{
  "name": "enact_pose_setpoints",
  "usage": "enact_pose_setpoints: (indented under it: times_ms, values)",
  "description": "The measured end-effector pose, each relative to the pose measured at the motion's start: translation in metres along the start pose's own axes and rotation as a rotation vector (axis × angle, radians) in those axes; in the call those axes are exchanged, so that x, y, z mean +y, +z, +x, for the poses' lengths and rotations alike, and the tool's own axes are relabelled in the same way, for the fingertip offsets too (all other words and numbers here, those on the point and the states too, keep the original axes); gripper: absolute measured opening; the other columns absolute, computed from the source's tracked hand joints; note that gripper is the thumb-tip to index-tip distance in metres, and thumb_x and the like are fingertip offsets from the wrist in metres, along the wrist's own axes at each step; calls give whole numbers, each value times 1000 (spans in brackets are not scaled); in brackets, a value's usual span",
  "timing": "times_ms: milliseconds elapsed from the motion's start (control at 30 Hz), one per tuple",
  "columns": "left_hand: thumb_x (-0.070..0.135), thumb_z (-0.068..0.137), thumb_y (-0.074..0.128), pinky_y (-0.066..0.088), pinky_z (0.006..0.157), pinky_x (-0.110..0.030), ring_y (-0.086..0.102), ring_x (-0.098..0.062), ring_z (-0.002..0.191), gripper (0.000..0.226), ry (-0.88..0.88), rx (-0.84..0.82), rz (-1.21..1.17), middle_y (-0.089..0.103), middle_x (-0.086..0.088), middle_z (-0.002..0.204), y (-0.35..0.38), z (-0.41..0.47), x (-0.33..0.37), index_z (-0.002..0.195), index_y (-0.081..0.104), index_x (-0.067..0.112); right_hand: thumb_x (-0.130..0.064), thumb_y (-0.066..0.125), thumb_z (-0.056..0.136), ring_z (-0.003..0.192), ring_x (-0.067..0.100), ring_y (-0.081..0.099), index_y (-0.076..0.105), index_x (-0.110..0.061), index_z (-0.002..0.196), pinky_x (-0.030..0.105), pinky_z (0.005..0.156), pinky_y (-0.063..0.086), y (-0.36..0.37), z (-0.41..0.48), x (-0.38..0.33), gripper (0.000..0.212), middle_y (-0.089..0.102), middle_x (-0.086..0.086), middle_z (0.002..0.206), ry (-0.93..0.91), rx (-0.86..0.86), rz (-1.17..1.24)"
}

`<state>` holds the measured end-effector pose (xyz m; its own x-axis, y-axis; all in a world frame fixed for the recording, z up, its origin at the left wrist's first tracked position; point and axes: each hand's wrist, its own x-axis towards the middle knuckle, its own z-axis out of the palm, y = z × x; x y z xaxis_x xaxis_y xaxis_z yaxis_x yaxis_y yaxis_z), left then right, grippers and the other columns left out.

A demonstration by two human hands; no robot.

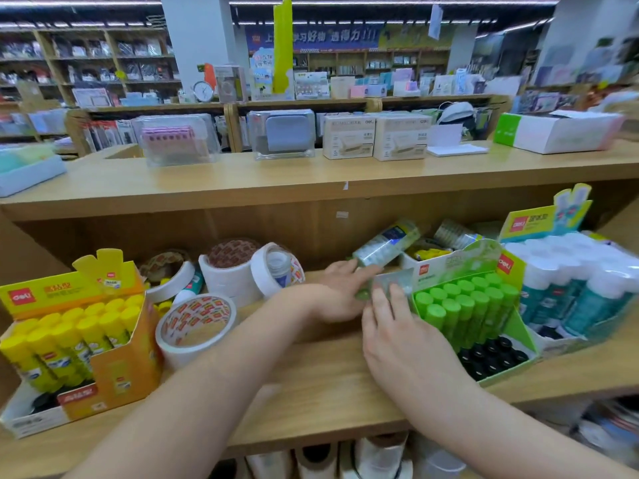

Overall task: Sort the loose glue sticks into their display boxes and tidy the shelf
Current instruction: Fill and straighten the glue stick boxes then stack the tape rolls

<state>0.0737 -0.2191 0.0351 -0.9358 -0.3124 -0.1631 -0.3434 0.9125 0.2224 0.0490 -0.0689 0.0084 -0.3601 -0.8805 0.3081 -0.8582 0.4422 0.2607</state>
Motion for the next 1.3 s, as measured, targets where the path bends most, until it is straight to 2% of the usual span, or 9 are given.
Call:
enact_pose_setpoints:
  times_ms: [133, 400, 533, 633, 733, 800, 900, 1033, 1300]
  values:
    - [33, 92, 53, 20, 116, -40, 16, -30, 142, 71, 5, -93, 75, 22, -2, 154, -6, 14, 1, 151, 14, 35, -9, 27, 78, 95, 41, 64, 68, 11, 98, 33, 54, 53, -8, 2, 0, 50, 62, 34, 108, 20, 79, 11]
    - [26, 92, 50, 44, 84, -40, 56, -36, 107, 31, -173, 232, 108, 46, -9, 122, 24, -18, 7, 121, 51, 15, -8, 30, 76, 81, 35, 62, 67, -3, 81, 27, 36, 39, -11, 11, 10, 37, 61, 22, 88, -92, 91, -95]
    - [36, 86, 60, 42, 78, -37, 58, -31, 98, 30, -89, 472, 106, 58, -10, 107, 32, -41, 2, 104, 53, 12, -4, 28, 81, 122, 34, 42, 49, -9, 120, 36, 67, 54, -20, 10, 16, 45, 42, 19, 125, -149, 111, 43]
    - [29, 85, 64, 42, 73, -29, 58, -18, 87, 22, -102, 695, -189, 64, -2, 94, 26, -64, -7, 103, 59, 18, 6, 51, 78, 123, 35, 47, 49, -9, 132, 39, 86, 54, -26, 5, 24, 56, 43, 20, 135, -171, 234, 380]
    - [22, 89, 64, 40, 49, -23, 50, -12, 52, 8, -130, 913, -803, 59, 2, 65, 14, -84, -6, 92, 62, 14, -2, 53, 89, 115, 17, 55, 57, -14, 127, 29, 93, 48, -14, -1, 18, 40, 54, 5, 128, -18, 411, 855]
    - [14, 95, 54, 29, 39, -20, 38, -10, 42, 17, -74, 952, -1348, 53, 2, 56, 12, -91, 1, 79, 58, 10, -14, 57, 94, 114, 2, 55, 55, -28, 124, 18, 94, 46, -16, -10, 2, 33, 57, -4, 126, 94, 304, 1332]
    - [16, 96, 47, 21, 37, -18, 30, -9, 40, 34, -60, 942, -1848, 51, -3, 57, 14, -96, 18, 67, 63, 13, -44, 67, 76, 109, -8, 58, 42, -46, 123, 24, 92, 50, -26, -18, -21, 53, 63, -19, 118, 107, -62, 1854]
    - [20, 95, 48, 24, 37, -18, 32, -9, 42, 37, -101, 991, -1978, 45, -1, 53, 22, -96, 32, 62, 64, 17, -35, 75, 72, 87, 1, 67, 35, -50, 125, 22, 75, 52, -24, -23, -37, 68, 67, -15, 105, 99, -120, 1783]
    - [27, 86, 51, 34, 48, -24, 40, -13, 52, 15, -31, 1059, -1670, 60, -9, 78, 27, -98, 35, 88, 53, 11, -11, 60, 92, 60, 12, 61, 51, -36, 120, 23, 55, 48, -33, -29, -23, 39, 60, 1, 71, 120, -162, 1635]
